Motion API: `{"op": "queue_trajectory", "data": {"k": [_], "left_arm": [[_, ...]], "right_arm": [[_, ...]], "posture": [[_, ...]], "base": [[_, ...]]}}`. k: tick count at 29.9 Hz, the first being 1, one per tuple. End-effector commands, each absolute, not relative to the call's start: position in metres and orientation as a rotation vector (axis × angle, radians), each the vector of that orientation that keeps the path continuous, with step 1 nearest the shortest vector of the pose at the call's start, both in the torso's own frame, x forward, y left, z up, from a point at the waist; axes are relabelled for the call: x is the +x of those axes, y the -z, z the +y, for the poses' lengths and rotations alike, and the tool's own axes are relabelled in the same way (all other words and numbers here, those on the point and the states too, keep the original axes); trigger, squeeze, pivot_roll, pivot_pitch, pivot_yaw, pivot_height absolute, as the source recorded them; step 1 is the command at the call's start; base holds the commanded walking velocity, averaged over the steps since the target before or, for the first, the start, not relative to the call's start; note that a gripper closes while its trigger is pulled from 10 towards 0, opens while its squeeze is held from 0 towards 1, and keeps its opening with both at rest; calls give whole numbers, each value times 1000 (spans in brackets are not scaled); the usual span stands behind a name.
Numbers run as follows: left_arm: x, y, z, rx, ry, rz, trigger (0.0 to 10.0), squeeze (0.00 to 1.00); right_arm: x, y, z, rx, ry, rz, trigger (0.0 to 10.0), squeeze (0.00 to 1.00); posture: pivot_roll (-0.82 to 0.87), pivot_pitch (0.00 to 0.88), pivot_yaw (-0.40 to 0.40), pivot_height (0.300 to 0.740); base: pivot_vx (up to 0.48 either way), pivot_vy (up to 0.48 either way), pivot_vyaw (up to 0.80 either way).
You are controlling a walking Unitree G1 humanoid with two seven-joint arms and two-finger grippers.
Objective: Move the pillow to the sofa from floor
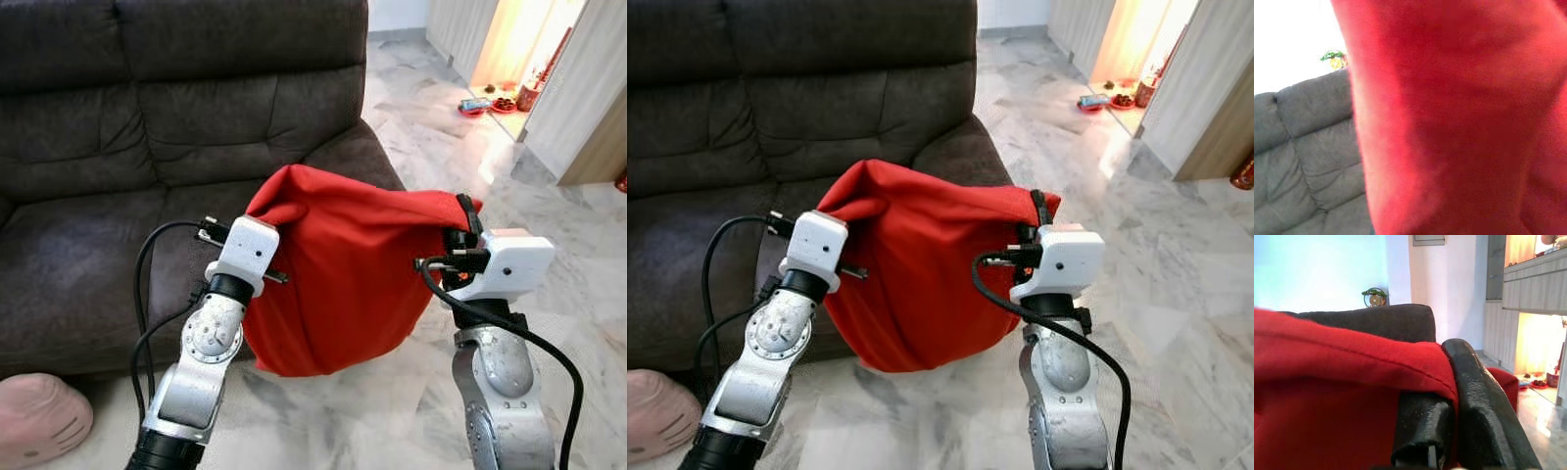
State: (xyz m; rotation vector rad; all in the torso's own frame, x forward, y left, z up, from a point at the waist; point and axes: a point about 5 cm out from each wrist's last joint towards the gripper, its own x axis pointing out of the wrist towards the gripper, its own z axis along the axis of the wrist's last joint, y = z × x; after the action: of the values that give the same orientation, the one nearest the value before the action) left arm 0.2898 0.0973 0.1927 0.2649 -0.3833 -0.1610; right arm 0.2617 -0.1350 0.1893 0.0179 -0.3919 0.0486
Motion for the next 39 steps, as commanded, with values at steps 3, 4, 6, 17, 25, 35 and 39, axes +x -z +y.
{"op": "queue_trajectory", "data": {"k": [3,4,6,17,25,35,39], "left_arm": [[279,-216,83,180,190,-481,10000,0],[277,-217,80,163,197,-485,10000,0],[275,-218,78,157,213,-497,10000,0],[273,-222,87,186,191,-508,10000,0],[271,-232,89,195,153,-560,10000,0],[267,-243,90,263,127,-642,10000,0],[267,-241,90,268,124,-637,10000,0]], "right_arm": [[255,-208,-115,42,-127,-472,10000,0],[255,-207,-112,46,-140,-466,10000,0],[254,-207,-109,50,-154,-459,10000,0],[255,-210,-111,43,-149,-471,10000,0],[253,-228,-113,19,-148,-561,10000,0],[251,-245,-109,-5,-159,-639,10000,0],[251,-248,-109,-4,-157,-646,10000,0]], "posture": [[-120,68,55,739],[-124,63,54,739],[-124,61,53,739],[-118,53,46,739],[-118,61,45,739],[-114,68,44,739],[-115,73,44,739]], "base": [[0,0,0],[0,0,0],[0,0,0],[0,0,0],[0,0,0],[0,0,0],[0,0,0]]}}
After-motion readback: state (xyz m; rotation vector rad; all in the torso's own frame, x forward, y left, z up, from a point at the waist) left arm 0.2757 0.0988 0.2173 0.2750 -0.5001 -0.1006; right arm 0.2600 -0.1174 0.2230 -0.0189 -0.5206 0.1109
